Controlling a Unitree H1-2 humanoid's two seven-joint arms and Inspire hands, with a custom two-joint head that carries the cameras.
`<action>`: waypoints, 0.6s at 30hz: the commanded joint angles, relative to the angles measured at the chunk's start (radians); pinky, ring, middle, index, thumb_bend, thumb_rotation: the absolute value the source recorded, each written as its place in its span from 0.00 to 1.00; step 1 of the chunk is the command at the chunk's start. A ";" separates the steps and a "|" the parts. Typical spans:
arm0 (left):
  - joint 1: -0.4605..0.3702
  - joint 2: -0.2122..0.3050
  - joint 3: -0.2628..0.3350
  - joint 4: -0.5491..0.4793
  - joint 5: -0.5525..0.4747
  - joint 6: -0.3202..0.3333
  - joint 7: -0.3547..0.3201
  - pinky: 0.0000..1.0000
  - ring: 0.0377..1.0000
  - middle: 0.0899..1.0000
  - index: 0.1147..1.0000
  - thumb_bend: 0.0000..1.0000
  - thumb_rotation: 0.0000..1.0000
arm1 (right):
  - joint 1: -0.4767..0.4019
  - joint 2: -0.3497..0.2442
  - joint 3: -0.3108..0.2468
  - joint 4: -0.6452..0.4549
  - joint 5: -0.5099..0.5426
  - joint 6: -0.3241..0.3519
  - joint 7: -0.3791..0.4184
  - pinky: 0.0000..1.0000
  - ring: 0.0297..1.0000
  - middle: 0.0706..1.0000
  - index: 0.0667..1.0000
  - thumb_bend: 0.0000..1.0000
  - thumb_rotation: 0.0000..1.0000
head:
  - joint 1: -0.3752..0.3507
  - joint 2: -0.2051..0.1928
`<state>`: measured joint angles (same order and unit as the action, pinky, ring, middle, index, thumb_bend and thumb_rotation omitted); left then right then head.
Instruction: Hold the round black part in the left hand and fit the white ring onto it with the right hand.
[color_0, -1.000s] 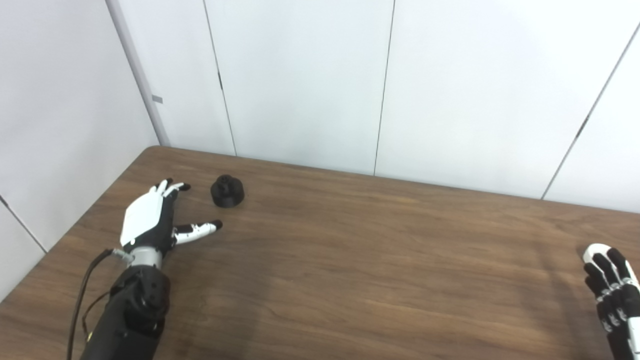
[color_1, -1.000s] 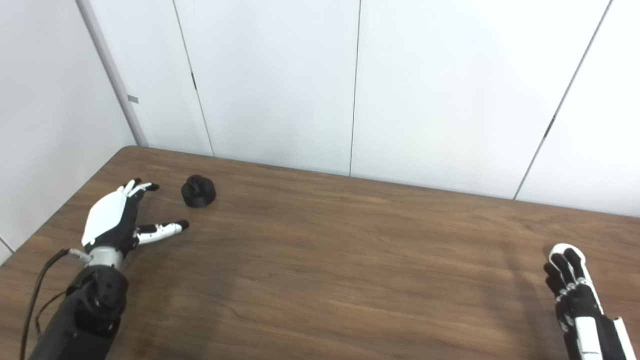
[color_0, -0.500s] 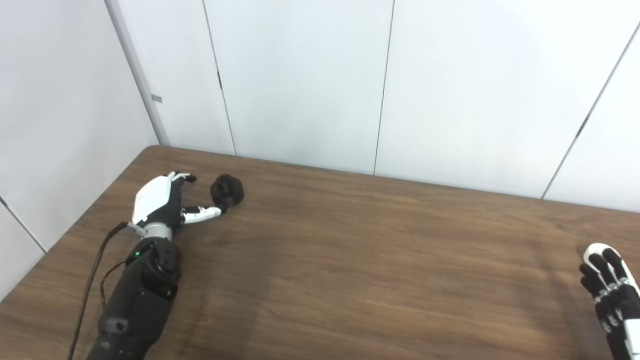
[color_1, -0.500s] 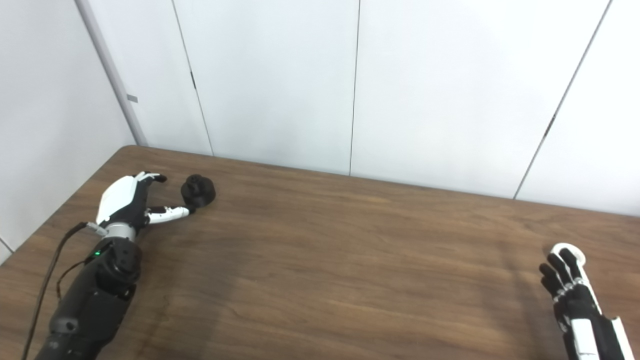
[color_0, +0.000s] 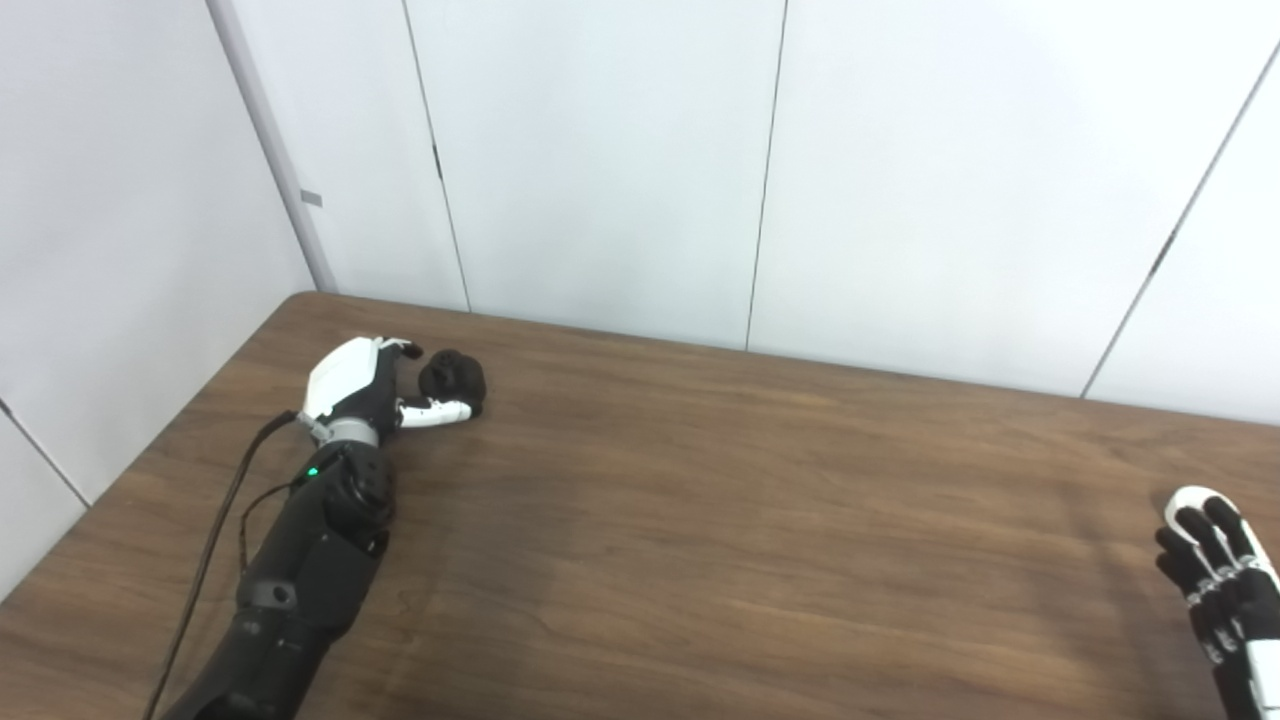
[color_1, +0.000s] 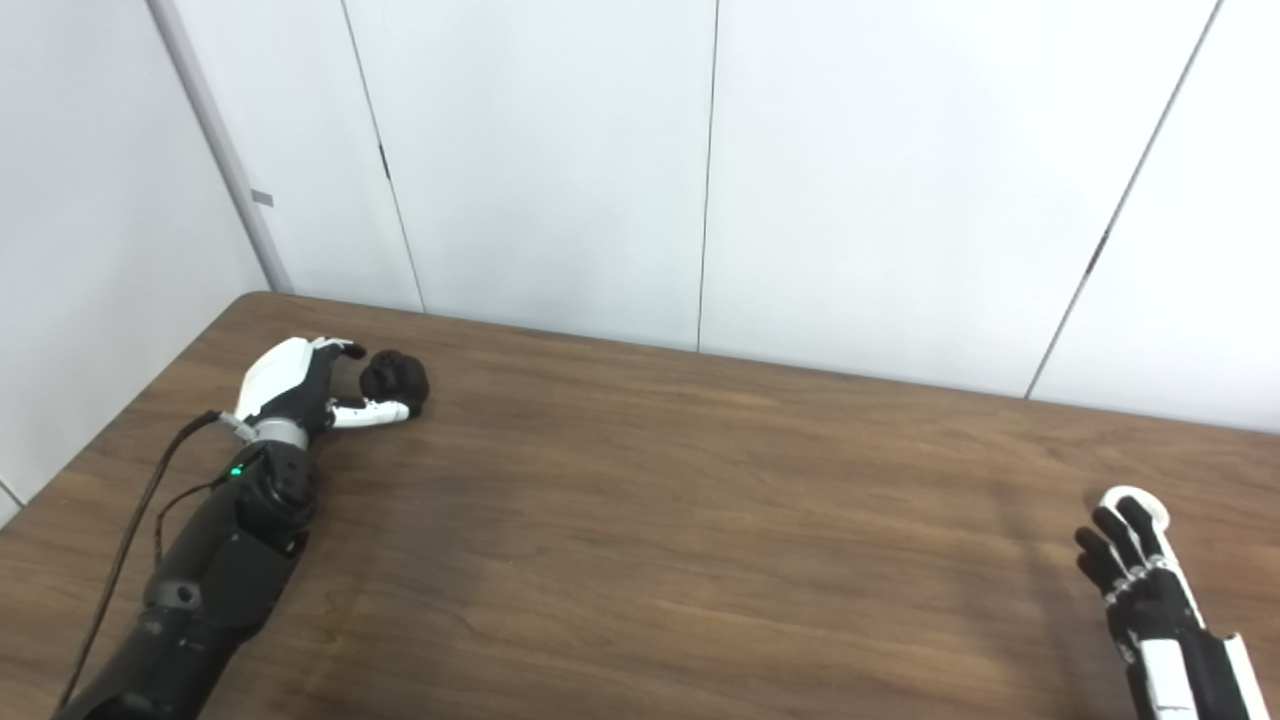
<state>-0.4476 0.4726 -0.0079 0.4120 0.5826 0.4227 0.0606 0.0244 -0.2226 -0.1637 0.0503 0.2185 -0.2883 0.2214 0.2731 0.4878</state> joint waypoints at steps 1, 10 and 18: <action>-0.064 0.038 -0.007 -0.010 0.011 0.009 0.014 1.00 1.00 0.95 0.81 0.95 0.37 | 0.096 0.074 0.028 0.106 0.003 -0.011 -0.014 0.92 0.91 0.93 0.94 0.59 0.87 | 0.001 0.000; -0.106 0.046 -0.063 0.043 0.028 0.043 0.007 1.00 1.00 0.95 0.81 0.95 0.39 | 0.097 0.073 0.027 0.113 0.015 -0.018 -0.007 0.92 0.91 0.93 0.94 0.60 0.85 | -0.002 0.000; -0.142 0.055 -0.082 0.099 0.055 0.046 0.001 1.00 1.00 0.94 0.79 0.95 0.38 | 0.099 0.071 0.028 0.110 0.009 -0.012 -0.009 0.93 0.91 0.93 0.95 0.61 0.85 | -0.003 0.001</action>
<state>-0.5301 0.4849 -0.0917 0.5168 0.6152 0.4649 0.0517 0.0253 -0.2215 -0.1638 0.0504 0.2146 -0.3028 0.2198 0.2684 0.4863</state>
